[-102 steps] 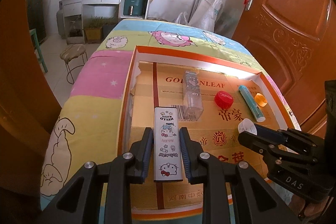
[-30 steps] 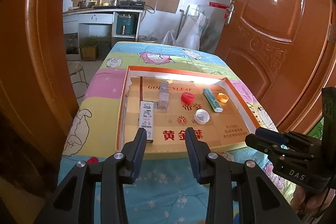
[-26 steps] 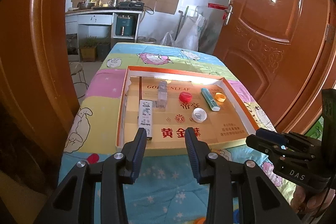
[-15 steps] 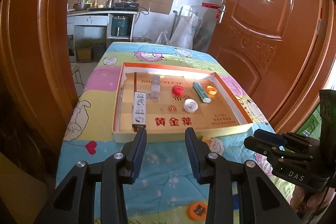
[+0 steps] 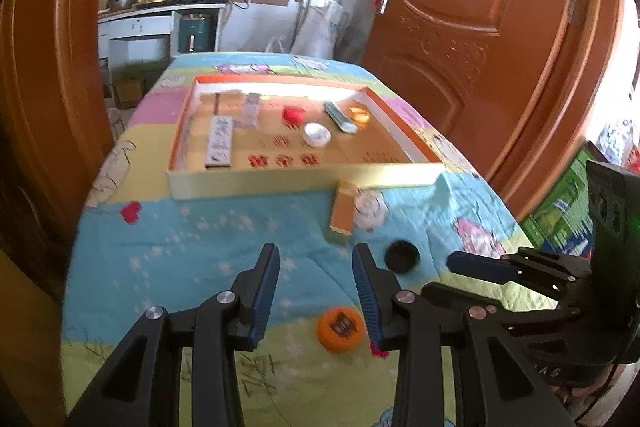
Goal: Organize rigid objects
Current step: 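Withdraw both tools from the tray box toward the orange and blue caps, then grasp the orange cap with the left tool while the right tool grasps the blue cap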
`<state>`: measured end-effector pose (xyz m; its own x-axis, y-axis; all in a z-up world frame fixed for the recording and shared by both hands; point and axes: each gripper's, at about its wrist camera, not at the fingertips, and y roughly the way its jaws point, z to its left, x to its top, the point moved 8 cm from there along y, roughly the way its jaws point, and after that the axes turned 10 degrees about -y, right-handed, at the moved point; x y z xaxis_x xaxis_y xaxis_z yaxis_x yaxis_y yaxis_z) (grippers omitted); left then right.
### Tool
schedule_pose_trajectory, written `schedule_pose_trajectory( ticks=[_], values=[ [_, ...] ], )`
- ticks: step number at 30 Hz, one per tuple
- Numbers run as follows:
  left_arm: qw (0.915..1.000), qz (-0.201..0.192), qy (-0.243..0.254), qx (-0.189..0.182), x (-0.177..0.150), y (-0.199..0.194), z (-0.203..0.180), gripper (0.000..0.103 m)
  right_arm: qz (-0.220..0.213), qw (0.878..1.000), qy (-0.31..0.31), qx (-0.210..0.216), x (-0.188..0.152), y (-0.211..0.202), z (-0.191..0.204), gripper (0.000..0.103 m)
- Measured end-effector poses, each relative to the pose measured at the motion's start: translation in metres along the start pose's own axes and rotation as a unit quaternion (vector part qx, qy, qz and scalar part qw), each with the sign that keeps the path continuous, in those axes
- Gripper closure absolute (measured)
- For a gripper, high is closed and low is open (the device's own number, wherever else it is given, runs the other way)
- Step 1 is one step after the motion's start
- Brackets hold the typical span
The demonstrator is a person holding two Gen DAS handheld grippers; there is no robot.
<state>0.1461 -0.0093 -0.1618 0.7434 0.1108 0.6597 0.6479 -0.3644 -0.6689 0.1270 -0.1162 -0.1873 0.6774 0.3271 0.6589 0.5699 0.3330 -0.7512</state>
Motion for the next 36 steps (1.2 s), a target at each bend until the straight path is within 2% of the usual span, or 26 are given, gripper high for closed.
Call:
schedule_pose_trajectory(
  ticks=[4,8,17,18,20,30,36],
  values=[
    [0.9999,0.008,0.003,-0.009,-0.012,0.001,-0.003,0.065,0.001,1.0,-0.017,0.004,-0.011,0.002,0.011,0.057],
    [0.9998,0.013,0.01,-0.016,-0.019,0.003,-0.007,0.065,0.007,0.999,-0.038,-0.01,-0.017,0.007,0.017,0.057],
    [0.9991,0.028,0.027,-0.016,-0.035,0.01,-0.013,0.065,0.01,0.999,-0.048,-0.016,-0.022,0.014,0.02,0.057],
    [0.999,0.031,0.029,-0.015,-0.037,0.011,-0.013,0.065,0.013,0.999,-0.048,-0.018,-0.022,0.015,0.02,0.058],
    [0.9988,0.035,0.032,-0.015,-0.04,0.014,-0.014,0.065,0.016,0.998,-0.047,-0.027,-0.024,0.016,0.018,0.072],
    [0.9982,0.041,0.045,0.0,-0.05,0.025,-0.014,0.065,0.016,0.999,-0.042,-0.027,-0.026,0.013,0.014,0.073],
    [0.9974,0.029,0.065,0.009,-0.052,0.028,-0.017,0.065,0.015,0.999,-0.037,-0.024,-0.026,0.013,0.013,0.073]
  ],
)
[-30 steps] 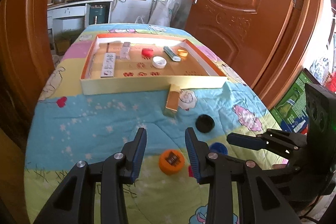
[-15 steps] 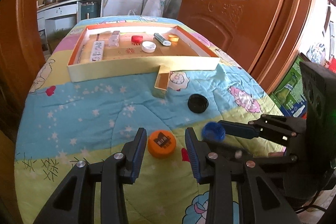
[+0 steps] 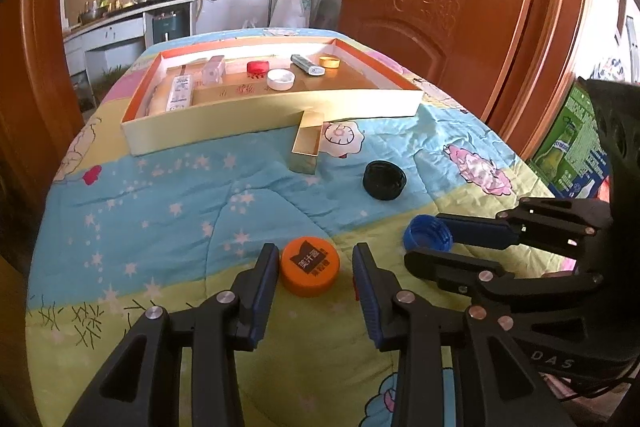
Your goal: Organize rigid objects
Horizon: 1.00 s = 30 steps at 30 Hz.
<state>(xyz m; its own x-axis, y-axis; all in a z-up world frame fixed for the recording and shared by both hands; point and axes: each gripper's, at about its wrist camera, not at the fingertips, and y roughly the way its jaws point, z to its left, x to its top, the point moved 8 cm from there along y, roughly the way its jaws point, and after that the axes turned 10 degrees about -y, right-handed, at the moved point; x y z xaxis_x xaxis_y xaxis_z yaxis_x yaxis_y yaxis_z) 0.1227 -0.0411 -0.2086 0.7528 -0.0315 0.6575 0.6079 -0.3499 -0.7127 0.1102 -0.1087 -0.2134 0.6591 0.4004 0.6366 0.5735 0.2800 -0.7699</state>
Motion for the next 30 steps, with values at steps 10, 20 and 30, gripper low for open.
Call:
schedule_pose_trajectory(
  ticks=[10,20,30],
  values=[
    [0.9999,-0.013,-0.004,0.003,0.001,-0.006,0.004,0.073,0.0,1.0,0.001,-0.001,0.0,0.0,-0.001,0.072],
    [0.9992,-0.034,-0.019,-0.013,0.017,-0.023,0.005,0.073,-0.017,1.0,0.011,-0.008,0.006,-0.01,-0.008,0.072],
    [0.9983,-0.053,-0.018,-0.018,0.038,-0.034,0.002,0.073,-0.037,0.999,0.021,-0.015,0.022,-0.023,-0.016,0.072]
  ],
)
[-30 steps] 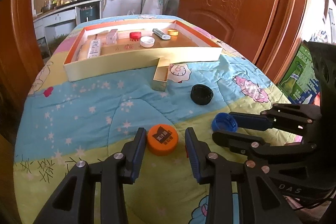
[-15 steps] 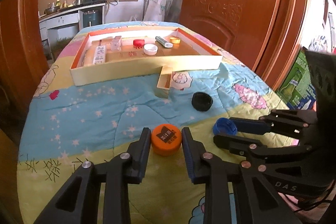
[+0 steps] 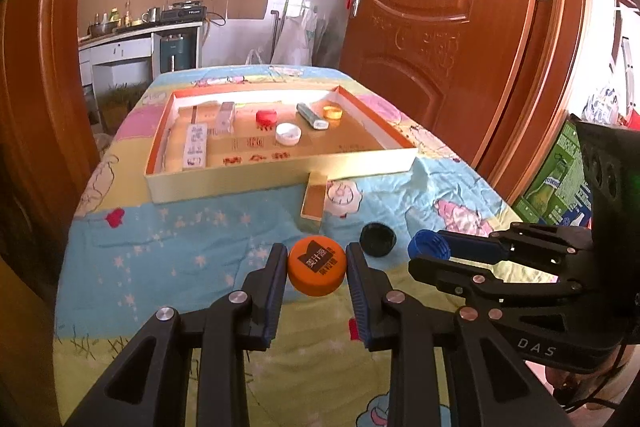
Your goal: Organize rigid objects
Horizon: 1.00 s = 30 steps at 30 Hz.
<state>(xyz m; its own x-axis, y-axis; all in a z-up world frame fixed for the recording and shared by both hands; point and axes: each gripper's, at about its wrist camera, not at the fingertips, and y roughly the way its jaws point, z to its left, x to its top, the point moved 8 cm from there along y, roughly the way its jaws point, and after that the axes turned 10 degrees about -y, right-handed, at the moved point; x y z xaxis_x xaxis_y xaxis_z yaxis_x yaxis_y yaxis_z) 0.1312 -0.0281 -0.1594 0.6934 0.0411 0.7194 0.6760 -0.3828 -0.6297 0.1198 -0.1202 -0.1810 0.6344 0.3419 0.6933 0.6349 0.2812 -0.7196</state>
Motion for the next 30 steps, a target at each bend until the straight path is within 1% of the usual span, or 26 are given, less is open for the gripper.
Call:
schedule_pose_trajectory(
  ticks=[18,25,30],
  values=[
    [0.999,-0.042,-0.014,0.002,0.061,0.0,0.006,0.072,-0.037,0.999,0.005,-0.021,0.051,-0.008,-0.033,0.072],
    [0.9986,-0.047,-0.024,0.007,0.081,0.009,0.01,0.072,-0.044,0.999,0.005,-0.023,0.068,-0.001,-0.047,0.072],
    [0.9986,-0.04,-0.033,0.01,0.087,0.021,0.017,0.072,-0.043,0.999,0.01,-0.023,0.075,0.008,-0.058,0.072]
  ],
)
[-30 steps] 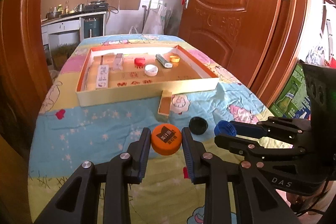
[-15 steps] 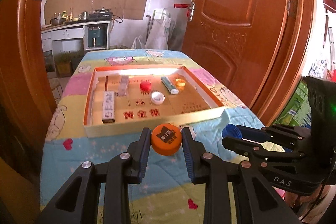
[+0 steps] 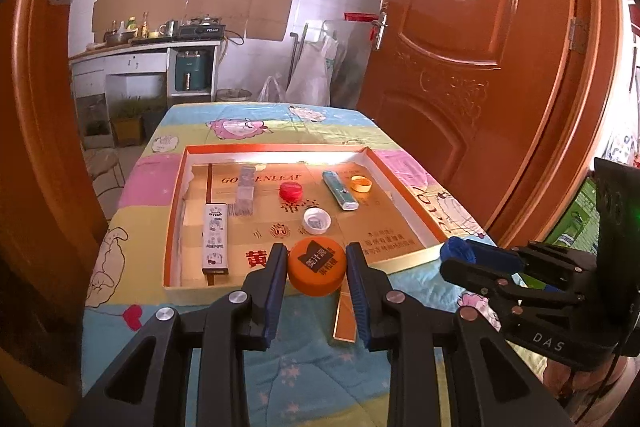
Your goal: Organize rigid objects
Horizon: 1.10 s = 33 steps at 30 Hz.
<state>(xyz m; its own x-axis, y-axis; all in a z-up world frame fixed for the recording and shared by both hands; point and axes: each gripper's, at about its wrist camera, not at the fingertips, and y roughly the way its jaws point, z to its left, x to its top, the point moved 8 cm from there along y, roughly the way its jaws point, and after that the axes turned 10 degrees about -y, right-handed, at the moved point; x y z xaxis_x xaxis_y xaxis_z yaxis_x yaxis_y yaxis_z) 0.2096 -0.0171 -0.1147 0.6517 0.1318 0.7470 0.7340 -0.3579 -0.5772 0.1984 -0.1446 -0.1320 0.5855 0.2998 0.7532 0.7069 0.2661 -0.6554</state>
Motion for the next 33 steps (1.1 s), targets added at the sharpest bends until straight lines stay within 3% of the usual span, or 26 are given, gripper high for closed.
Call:
schedule_pose_trajectory(
  ticks=[33],
  values=[
    [0.9982,0.049,-0.005,0.036,0.032,0.092,0.016,0.072,0.024,0.999,0.021,-0.001,0.024,0.077,-0.074,0.072]
  ],
)
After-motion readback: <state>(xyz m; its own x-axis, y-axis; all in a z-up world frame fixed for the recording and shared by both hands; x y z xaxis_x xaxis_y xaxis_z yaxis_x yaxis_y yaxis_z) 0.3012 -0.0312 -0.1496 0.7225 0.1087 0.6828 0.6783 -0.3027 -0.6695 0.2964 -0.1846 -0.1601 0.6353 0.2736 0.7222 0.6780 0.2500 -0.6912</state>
